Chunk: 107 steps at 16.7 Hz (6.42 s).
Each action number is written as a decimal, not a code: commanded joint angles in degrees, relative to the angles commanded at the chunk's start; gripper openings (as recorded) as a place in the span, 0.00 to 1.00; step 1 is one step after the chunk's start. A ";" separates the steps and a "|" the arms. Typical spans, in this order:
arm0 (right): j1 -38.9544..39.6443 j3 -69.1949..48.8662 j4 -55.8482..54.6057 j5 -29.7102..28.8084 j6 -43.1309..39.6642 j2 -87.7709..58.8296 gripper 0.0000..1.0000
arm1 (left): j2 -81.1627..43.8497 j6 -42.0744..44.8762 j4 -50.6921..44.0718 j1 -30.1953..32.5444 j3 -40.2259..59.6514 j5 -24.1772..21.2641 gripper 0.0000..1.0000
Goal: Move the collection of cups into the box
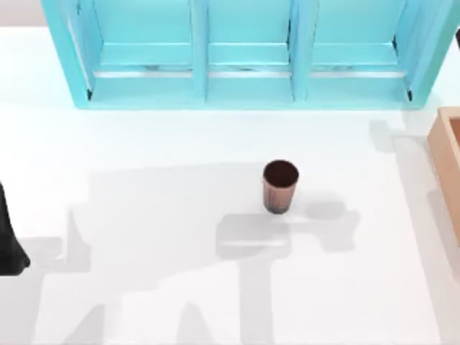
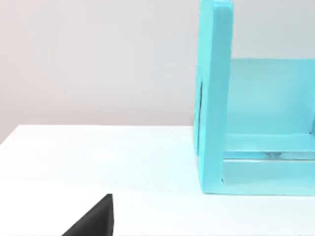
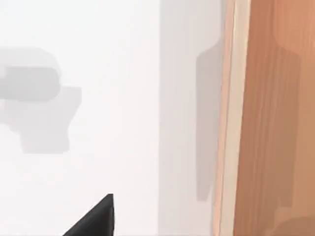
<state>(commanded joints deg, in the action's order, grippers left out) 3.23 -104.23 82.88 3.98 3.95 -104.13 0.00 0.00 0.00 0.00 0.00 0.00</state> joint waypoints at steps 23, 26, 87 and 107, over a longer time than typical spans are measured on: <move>29.08 -11.45 -8.32 -4.16 29.54 -27.02 1.00 | 0.00 0.00 0.00 0.00 0.00 0.00 1.00; 29.22 -3.99 -15.86 -4.16 29.68 -27.18 1.00 | 0.00 0.00 0.00 0.00 0.00 0.00 1.00; -19.82 10.11 -1.08 -5.77 -19.79 3.34 0.00 | 0.00 0.00 0.00 0.00 0.00 0.00 1.00; -19.87 24.52 -15.78 -5.77 -19.83 3.06 0.38 | 0.00 0.00 0.00 0.00 0.00 0.00 1.00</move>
<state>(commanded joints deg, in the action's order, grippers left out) -16.64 -79.71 67.11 -1.79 -15.89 -101.07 0.00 0.00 0.00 0.00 0.00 0.00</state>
